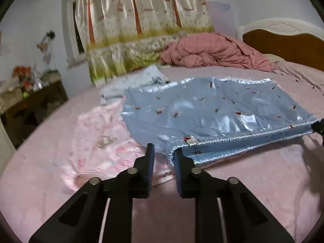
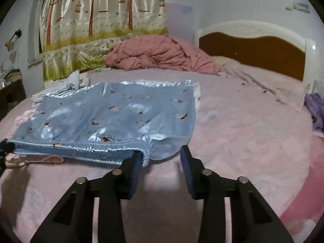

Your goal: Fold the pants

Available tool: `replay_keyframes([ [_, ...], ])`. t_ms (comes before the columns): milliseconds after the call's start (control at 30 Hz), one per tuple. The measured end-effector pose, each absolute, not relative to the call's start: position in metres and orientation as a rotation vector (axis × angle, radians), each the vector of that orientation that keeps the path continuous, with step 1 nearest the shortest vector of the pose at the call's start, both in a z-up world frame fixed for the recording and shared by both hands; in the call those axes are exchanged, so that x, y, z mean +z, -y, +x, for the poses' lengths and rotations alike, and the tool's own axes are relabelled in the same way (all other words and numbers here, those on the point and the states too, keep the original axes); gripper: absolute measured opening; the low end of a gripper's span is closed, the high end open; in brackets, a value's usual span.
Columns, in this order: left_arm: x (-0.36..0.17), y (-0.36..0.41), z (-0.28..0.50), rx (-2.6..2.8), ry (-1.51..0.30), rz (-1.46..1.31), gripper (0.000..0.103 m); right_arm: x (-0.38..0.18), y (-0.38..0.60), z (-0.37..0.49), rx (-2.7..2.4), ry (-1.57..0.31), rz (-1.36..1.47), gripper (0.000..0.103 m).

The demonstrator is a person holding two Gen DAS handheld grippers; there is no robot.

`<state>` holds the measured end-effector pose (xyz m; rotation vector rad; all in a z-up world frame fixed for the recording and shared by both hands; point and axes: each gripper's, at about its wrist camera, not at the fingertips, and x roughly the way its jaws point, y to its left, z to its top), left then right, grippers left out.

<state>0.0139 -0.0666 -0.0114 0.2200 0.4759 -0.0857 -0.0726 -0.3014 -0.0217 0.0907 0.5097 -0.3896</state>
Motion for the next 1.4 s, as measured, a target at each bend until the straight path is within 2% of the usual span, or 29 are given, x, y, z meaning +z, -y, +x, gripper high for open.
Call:
replay_keyframes([
  [133, -0.007, 0.062, -0.004, -0.063, -0.492, 0.221, 0.018, -0.016, 0.3, -0.095, -0.384, -0.511, 0.145, 0.035],
  [300, -0.025, 0.055, -0.008, -0.072, -0.579, 0.195, 0.019, -0.045, 0.303, -0.103, -0.343, -0.592, 0.203, 0.035],
  [367, -0.036, 0.054, -0.007, -0.085, -0.617, 0.194, 0.024, -0.053, 0.302, -0.097, -0.328, -0.625, 0.191, 0.036],
  [433, -0.04, 0.053, -0.011, -0.105, -0.632, 0.2, 0.039, -0.05, 0.3, -0.097, -0.325, -0.641, 0.161, 0.049],
  [467, -0.038, 0.049, -0.014, -0.099, -0.632, 0.199, 0.042, -0.048, 0.303, -0.098, -0.313, -0.656, 0.17, 0.056],
  [633, -0.028, 0.03, -0.034, -0.146, -0.671, 0.175, 0.045, -0.044, 0.312, -0.124, -0.227, -0.674, 0.223, 0.058],
  [733, -0.008, 0.02, -0.041, -0.153, -0.636, 0.178, 0.05, -0.03, 0.317, -0.135, -0.192, -0.66, 0.233, 0.058],
  [900, 0.052, 0.003, -0.02, -0.105, -0.483, 0.13, 0.055, 0.027, 0.314, -0.117, -0.161, -0.525, 0.165, 0.059],
  [1100, 0.13, -0.007, 0.027, -0.04, -0.278, 0.108, 0.055, 0.118, 0.308, -0.066, -0.095, -0.352, 0.139, 0.059],
  [1400, 0.217, 0.0, 0.126, -0.063, -0.226, 0.03, 0.057, 0.229, 0.271, 0.041, -0.013, -0.226, 0.113, 0.059],
])
